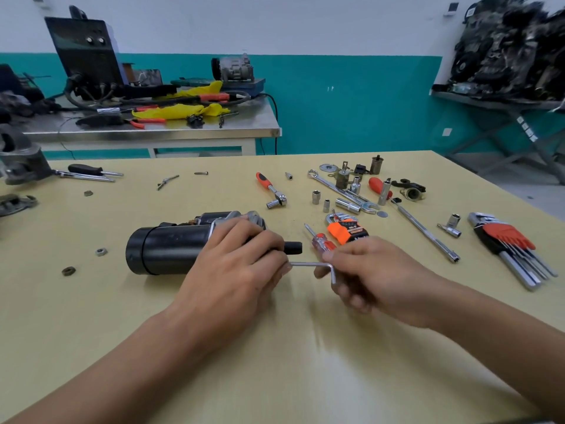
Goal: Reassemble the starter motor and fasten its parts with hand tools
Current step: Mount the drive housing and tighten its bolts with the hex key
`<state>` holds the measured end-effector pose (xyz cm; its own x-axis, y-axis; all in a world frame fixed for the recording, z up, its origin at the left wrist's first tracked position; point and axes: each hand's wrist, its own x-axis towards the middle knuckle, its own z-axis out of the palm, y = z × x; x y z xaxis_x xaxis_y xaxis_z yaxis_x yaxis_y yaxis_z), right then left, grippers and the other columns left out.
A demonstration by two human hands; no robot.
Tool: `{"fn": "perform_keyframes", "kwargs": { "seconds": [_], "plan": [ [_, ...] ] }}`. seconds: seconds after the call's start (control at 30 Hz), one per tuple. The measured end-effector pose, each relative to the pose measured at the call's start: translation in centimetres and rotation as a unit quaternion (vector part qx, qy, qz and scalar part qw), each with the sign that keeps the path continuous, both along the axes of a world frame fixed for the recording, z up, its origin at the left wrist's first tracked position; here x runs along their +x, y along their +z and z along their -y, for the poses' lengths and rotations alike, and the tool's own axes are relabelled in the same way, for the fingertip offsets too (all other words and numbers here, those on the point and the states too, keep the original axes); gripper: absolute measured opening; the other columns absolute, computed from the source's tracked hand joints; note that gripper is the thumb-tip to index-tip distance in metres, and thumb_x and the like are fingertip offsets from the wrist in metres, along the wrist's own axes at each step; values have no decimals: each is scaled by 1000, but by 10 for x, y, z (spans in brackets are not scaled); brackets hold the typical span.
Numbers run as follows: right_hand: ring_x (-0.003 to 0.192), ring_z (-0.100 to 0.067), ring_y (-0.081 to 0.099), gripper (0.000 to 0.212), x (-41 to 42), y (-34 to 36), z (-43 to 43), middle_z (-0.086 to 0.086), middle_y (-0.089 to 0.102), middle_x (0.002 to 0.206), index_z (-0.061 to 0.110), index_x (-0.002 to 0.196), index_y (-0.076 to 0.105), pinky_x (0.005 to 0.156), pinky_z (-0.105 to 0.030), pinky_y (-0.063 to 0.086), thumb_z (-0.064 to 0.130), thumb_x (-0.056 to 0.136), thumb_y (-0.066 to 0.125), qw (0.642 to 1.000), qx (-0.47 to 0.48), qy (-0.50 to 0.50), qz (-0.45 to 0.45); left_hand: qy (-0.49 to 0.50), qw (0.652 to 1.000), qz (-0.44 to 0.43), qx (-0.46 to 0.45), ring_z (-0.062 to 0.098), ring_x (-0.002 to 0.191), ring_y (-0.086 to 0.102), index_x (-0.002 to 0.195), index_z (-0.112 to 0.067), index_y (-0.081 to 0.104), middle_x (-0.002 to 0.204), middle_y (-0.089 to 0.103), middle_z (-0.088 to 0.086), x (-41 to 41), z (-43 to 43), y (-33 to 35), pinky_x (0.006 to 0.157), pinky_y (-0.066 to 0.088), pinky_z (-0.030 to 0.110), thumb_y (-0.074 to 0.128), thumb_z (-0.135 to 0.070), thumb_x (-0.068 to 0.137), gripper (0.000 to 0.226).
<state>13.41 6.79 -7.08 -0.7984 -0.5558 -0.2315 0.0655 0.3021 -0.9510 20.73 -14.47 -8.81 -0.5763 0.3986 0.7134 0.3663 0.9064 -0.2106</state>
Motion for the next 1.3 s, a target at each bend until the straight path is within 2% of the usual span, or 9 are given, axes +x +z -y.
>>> {"fn": "perform_keyframes", "kwargs": {
  "seconds": [0.2, 0.33, 0.43, 0.57, 0.7, 0.93, 1.03, 1.13, 1.3],
  "plan": [
    [64, -4, 50, 28, -7, -6, -26, 16, 63, 75, 17, 94, 73, 61, -8, 35, 41, 94, 60, 765, 125, 125, -619, -1, 1000, -4, 7, 27, 86, 59, 85, -11, 73, 96, 70, -1, -1, -1, -1, 90, 43, 37, 54, -24, 99, 27],
    [44, -13, 46, 42, 9, -2, -1, -1, 56, 51, 12, 65, 66, 47, -23, 38, 35, 99, 58, 966, -17, 4, -258, -4, 1000, 2, 13, 24, 88, 56, 86, -11, 73, 96, 71, -2, 0, -1, 0, 88, 42, 36, 52, -26, 99, 29],
    [38, -12, 35, 43, 12, 0, 15, 1, 42, 48, 14, 59, 61, 37, -22, 29, 34, 98, 60, 970, -136, -104, 173, 2, 1000, -2, 3, 27, 86, 60, 89, -11, 74, 98, 71, -1, -1, -1, 0, 88, 44, 37, 54, -23, 99, 26],
    [45, -9, 45, 50, 9, 3, 1, -1, 57, 56, 15, 69, 66, 43, -27, 35, 56, 95, 53, 987, 77, -24, -141, 4, 1000, 4, -1, 27, 87, 58, 89, -11, 74, 99, 71, -1, 0, 0, 0, 89, 41, 36, 53, -23, 100, 26],
    [67, -10, 56, 44, 4, -2, -13, 13, 64, 78, 24, 86, 66, 59, -36, 48, 62, 93, 44, 841, 194, 33, -503, 6, 1000, -3, 9, 27, 87, 59, 88, -11, 74, 97, 71, -1, -1, -3, 0, 89, 40, 35, 52, -23, 100, 28],
    [40, -13, 42, 49, 16, 7, 9, -1, 48, 47, 17, 55, 66, 36, -19, 32, 36, 99, 57, 983, -58, -29, 174, 2, 1000, 4, 2, 25, 88, 58, 88, -13, 73, 98, 71, -3, -1, -1, -1, 89, 42, 35, 53, -25, 100, 27],
    [48, -8, 53, 40, 9, 6, -2, 2, 63, 58, 14, 75, 71, 47, -18, 40, 34, 103, 50, 988, 33, 33, -146, -3, 1000, 9, 6, 25, 89, 56, 90, -13, 73, 99, 70, -3, -1, 1, -1, 88, 42, 35, 57, -24, 99, 21],
    [66, -5, 56, 28, -1, 4, -21, 15, 65, 77, 15, 101, 71, 61, -22, 44, 35, 98, 50, 780, 140, 123, -597, -1, 1000, 10, 5, 26, 89, 56, 91, -13, 73, 99, 70, -2, 0, 1, -1, 89, 41, 36, 60, -22, 98, 18],
    [62, -11, 57, 37, -7, 0, -17, 6, 65, 70, 12, 89, 73, 60, -21, 45, 41, 99, 52, 735, 131, 150, -648, -7, 1000, 11, 10, 25, 90, 57, 89, -12, 73, 99, 70, -2, 0, 0, -2, 90, 41, 36, 55, -25, 100, 25]
  ]
}}
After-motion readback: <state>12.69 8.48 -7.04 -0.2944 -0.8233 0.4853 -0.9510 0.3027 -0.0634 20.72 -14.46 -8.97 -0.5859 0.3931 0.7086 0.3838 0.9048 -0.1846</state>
